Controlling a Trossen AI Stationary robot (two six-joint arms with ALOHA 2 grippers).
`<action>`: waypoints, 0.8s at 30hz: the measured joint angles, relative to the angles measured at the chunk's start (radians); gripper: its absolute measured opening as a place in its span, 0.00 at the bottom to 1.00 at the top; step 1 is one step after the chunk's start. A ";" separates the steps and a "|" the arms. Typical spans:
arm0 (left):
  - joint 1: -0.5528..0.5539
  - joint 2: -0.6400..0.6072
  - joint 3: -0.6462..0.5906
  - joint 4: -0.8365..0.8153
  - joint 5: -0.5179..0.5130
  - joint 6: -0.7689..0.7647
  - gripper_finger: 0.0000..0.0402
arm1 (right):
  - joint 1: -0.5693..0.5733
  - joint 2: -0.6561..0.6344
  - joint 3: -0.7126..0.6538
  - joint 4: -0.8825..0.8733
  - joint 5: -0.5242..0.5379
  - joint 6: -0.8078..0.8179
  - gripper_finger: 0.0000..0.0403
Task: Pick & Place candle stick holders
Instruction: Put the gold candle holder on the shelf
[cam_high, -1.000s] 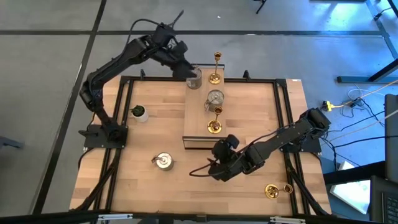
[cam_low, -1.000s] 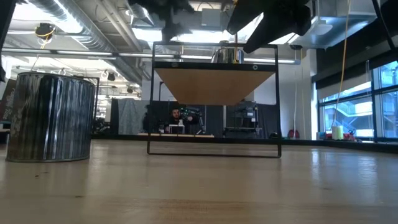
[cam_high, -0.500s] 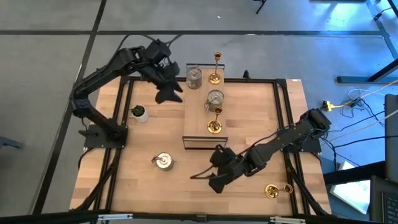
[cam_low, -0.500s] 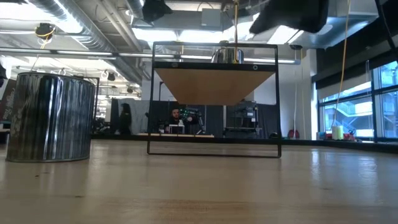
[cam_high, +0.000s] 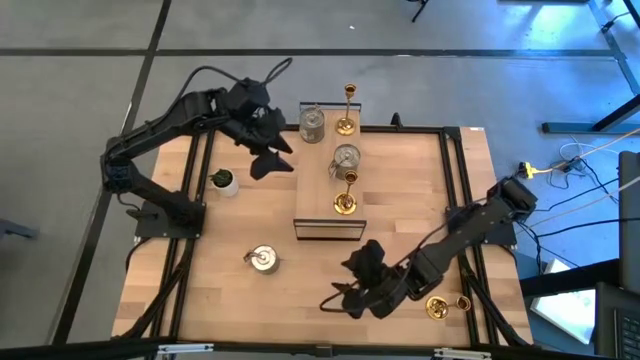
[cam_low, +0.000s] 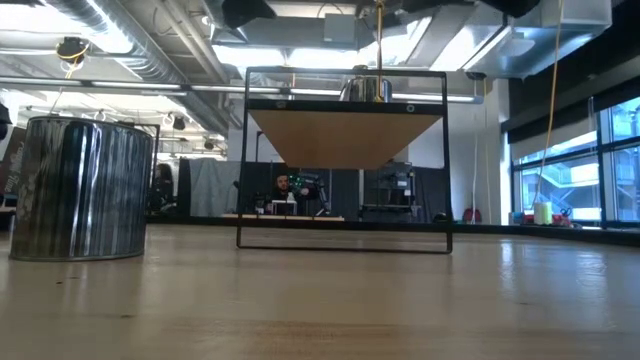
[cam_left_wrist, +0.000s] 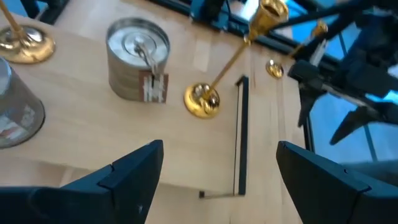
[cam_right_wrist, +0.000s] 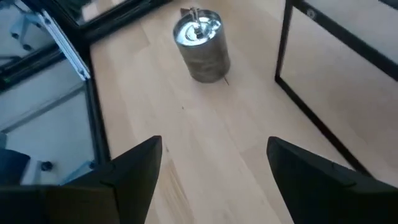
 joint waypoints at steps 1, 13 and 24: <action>-0.003 -0.002 -0.006 0.019 -0.005 -0.015 0.77 | 0.003 -0.008 0.000 -0.029 0.008 -0.006 0.72; -0.013 -0.001 -0.044 0.269 -0.180 -0.199 0.77 | 0.062 -0.184 -0.043 -0.459 0.184 0.009 0.72; 0.010 0.007 -0.044 0.414 -0.369 -0.335 0.77 | 0.081 -0.672 -0.508 -0.295 0.191 -0.056 0.57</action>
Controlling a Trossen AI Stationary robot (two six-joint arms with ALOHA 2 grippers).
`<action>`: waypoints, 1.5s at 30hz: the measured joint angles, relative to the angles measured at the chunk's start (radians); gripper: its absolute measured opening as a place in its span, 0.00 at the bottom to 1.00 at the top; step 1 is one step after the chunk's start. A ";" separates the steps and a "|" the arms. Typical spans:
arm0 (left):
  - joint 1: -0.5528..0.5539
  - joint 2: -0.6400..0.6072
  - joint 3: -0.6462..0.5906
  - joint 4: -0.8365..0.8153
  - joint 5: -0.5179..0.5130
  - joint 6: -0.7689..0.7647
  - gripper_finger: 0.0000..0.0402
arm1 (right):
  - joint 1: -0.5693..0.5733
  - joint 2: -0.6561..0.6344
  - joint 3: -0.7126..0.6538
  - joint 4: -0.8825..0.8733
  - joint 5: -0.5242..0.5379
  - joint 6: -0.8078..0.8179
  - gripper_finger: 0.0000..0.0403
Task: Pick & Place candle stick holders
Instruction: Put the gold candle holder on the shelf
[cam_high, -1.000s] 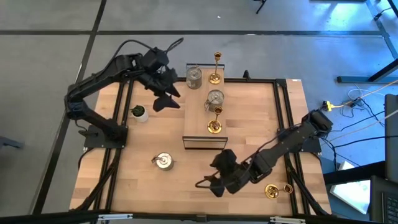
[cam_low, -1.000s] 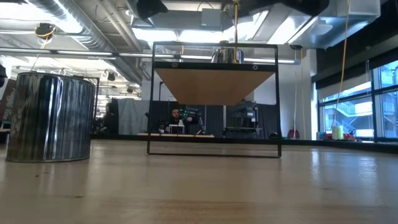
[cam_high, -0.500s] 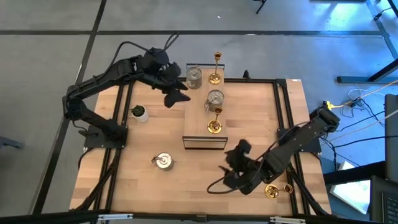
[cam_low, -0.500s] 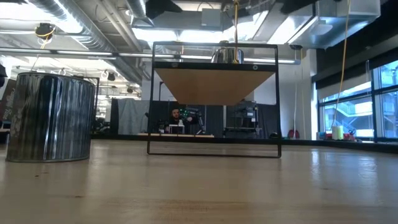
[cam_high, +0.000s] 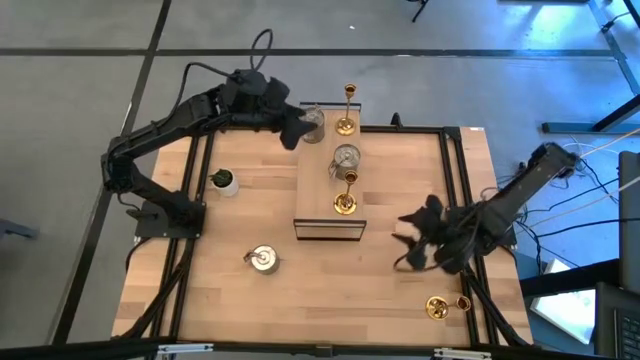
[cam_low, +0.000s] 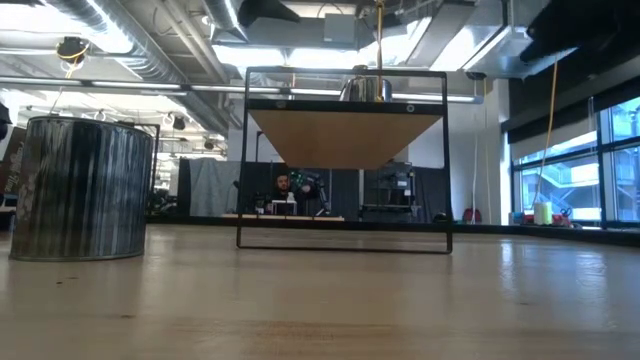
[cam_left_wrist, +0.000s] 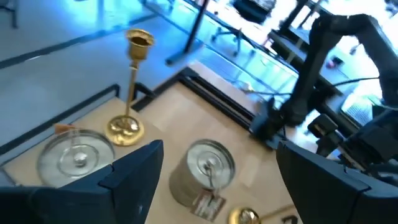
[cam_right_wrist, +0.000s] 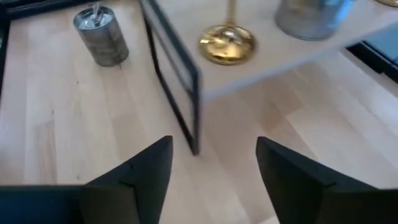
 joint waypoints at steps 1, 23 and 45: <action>0.000 0.000 0.000 0.001 -0.017 -0.015 0.77 | 0.000 -0.042 -0.028 0.000 0.002 -0.004 0.55; 0.116 0.090 0.000 0.024 -0.096 0.010 0.77 | -0.136 -0.804 -0.287 0.164 -0.030 -0.161 0.19; 0.454 0.240 0.000 0.094 0.333 0.227 0.70 | -0.168 -0.763 -0.287 0.303 0.485 0.191 0.18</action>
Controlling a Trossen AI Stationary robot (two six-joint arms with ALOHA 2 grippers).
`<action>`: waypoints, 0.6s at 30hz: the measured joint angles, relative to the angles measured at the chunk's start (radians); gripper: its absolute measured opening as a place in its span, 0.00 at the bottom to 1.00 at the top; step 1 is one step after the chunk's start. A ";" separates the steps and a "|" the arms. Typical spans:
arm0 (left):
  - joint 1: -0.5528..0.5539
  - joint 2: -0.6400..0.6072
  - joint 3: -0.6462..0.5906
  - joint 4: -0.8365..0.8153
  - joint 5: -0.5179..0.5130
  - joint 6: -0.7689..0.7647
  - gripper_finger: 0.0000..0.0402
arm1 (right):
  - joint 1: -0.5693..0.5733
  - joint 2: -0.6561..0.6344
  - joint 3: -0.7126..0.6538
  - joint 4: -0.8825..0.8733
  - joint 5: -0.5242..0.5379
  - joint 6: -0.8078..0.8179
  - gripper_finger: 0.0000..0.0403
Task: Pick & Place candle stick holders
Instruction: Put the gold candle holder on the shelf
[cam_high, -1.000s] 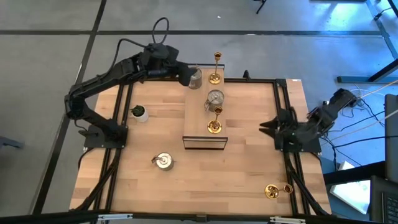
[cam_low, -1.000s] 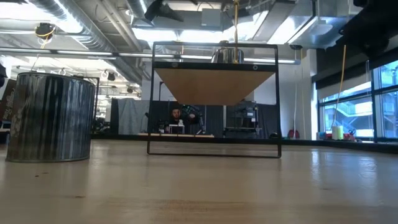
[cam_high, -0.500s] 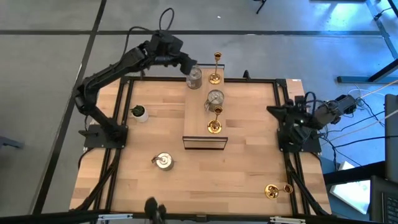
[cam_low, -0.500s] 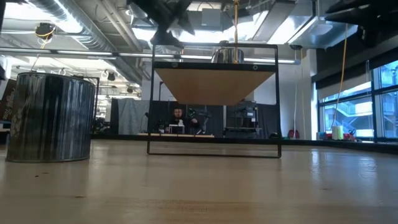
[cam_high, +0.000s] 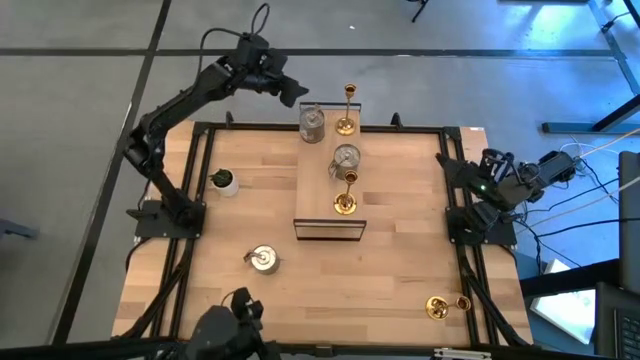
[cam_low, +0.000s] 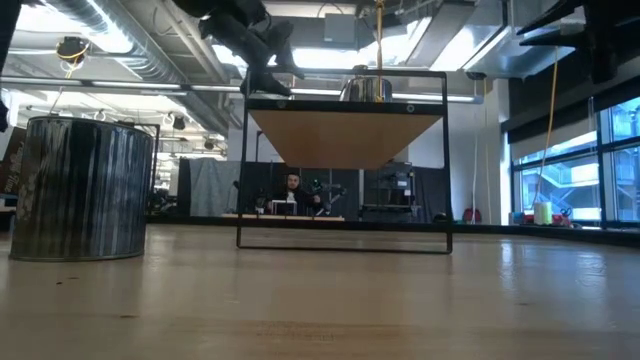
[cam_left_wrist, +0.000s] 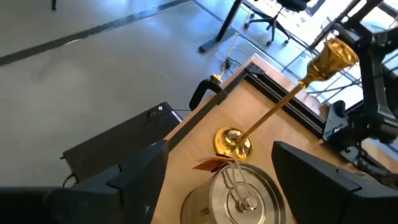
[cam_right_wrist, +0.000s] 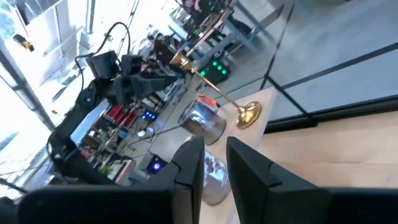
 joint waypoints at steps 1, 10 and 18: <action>0.003 0.005 0.001 0.000 0.004 0.004 0.69 | 0.000 0.007 0.000 0.000 0.002 0.003 0.18; 0.083 0.127 0.004 0.050 0.328 -0.254 0.56 | 0.000 0.027 0.000 -0.014 -0.063 -0.036 0.18; 0.113 0.153 0.004 0.197 0.482 -0.316 0.50 | 0.000 0.027 0.000 -0.038 -0.207 0.006 0.18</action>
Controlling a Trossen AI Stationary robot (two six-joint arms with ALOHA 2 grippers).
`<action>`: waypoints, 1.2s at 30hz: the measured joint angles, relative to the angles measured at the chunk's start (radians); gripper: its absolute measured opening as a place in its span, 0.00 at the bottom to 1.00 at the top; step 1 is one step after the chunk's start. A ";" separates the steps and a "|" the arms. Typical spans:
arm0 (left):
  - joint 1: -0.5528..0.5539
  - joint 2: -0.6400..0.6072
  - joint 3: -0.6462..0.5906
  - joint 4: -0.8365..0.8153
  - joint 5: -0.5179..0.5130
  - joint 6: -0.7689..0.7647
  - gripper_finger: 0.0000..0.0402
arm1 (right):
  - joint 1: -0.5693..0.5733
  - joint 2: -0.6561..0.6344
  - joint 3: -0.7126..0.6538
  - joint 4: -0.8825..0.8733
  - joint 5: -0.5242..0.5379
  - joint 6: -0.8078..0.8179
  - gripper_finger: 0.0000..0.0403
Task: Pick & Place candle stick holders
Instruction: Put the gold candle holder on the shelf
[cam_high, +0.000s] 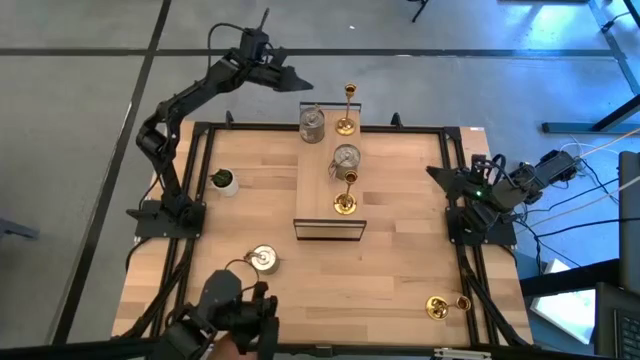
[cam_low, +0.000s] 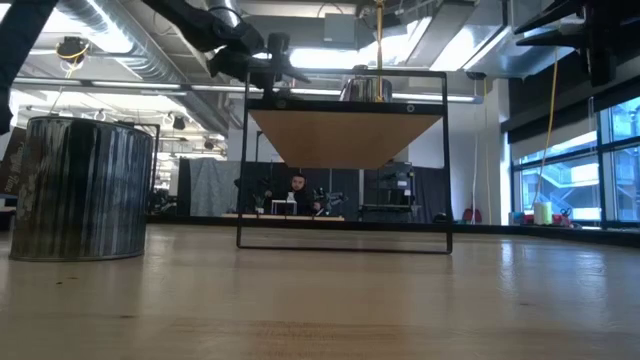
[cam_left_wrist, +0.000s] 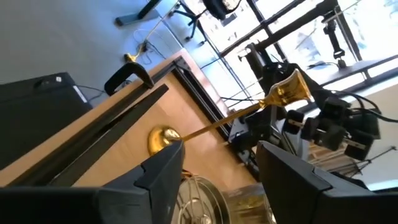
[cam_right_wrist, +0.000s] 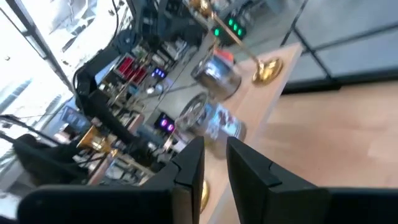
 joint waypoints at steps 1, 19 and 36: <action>0.005 0.000 0.000 -0.003 0.011 0.002 0.49 | 0.000 0.000 0.000 -0.008 -0.012 0.025 0.18; 0.027 0.006 0.000 -0.123 0.037 0.297 0.48 | -0.079 0.000 0.000 -0.253 -0.293 0.521 0.18; -0.055 0.006 0.000 -0.124 -0.431 1.156 0.48 | -0.132 0.000 0.000 -0.257 -0.373 0.564 0.17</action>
